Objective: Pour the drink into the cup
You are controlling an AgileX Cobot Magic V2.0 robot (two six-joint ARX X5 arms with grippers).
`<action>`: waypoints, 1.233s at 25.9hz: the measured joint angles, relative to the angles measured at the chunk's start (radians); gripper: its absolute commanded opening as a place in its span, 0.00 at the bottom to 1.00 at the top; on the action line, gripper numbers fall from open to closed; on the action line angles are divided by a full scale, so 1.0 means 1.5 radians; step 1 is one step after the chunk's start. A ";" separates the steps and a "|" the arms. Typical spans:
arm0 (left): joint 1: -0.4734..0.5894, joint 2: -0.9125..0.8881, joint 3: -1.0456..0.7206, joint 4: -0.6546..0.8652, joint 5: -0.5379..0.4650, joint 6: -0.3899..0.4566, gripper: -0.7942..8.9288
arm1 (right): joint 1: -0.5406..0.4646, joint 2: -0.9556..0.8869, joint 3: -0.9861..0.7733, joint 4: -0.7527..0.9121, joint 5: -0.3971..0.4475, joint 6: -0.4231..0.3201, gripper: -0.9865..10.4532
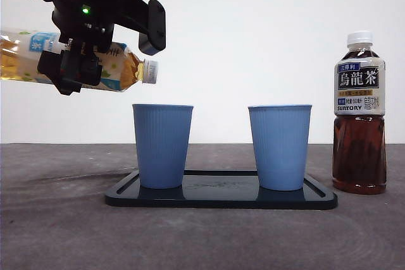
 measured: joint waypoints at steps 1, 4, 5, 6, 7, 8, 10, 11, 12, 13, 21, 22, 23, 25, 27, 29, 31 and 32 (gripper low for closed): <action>0.000 0.000 0.000 0.000 0.000 -0.001 0.34 | 0.000 0.000 0.000 0.000 0.000 0.000 0.52; 0.000 0.000 0.000 0.000 0.000 -0.013 0.34 | 0.000 0.000 0.000 -0.004 0.000 0.000 0.52; 0.000 0.000 0.000 0.000 0.000 -0.020 0.34 | 0.000 0.000 0.000 -0.005 0.000 0.000 0.52; 0.000 0.000 0.000 0.000 0.000 -0.031 0.34 | 0.000 0.000 0.000 -0.008 0.000 0.000 0.52; 0.000 0.000 0.000 0.000 0.000 -0.039 0.34 | 0.000 0.000 0.000 -0.010 0.000 0.000 0.52; 0.000 0.000 0.000 0.000 0.000 -0.049 0.34 | 0.000 0.000 0.000 -0.013 0.000 0.000 0.52; 0.000 0.000 0.000 0.000 0.000 -0.070 0.34 | 0.000 0.000 0.000 -0.016 0.000 0.000 0.52; 0.000 0.000 0.000 0.000 0.000 -0.079 0.34 | 0.000 0.000 0.000 -0.018 0.000 0.000 0.52; -0.001 -0.001 0.000 0.000 0.000 -0.089 0.34 | 0.000 0.000 0.000 -0.019 0.000 0.000 0.52; -0.001 -0.003 0.000 0.000 0.001 -0.096 0.34 | 0.000 0.000 0.000 -0.020 0.000 0.000 0.52; 0.001 -0.093 0.000 -0.010 0.060 -0.184 0.34 | 0.000 0.000 0.000 -0.032 0.000 0.000 0.52; 0.002 -0.105 0.000 -0.017 0.083 -0.200 0.34 | 0.000 0.000 0.000 -0.032 0.000 0.000 0.52; 0.004 -0.117 0.000 -0.025 0.112 -0.219 0.34 | 0.000 0.000 0.000 -0.032 0.000 0.001 0.52; 0.010 -0.144 0.000 -0.037 0.187 -0.266 0.34 | 0.000 0.000 0.000 -0.032 -0.004 0.003 0.52; 0.019 -0.168 0.000 -0.036 0.253 -0.315 0.34 | 0.000 0.000 0.000 -0.032 -0.023 0.003 0.52; 0.029 -0.191 0.000 -0.034 0.290 -0.354 0.34 | 0.000 0.000 0.000 -0.032 -0.043 0.005 0.52; 0.042 -0.213 0.000 -0.034 0.309 -0.387 0.34 | 0.000 0.000 0.000 -0.032 -0.066 0.006 0.52; 0.050 -0.224 0.000 -0.034 0.315 -0.400 0.34 | 0.000 0.000 0.000 -0.032 -0.075 0.006 0.52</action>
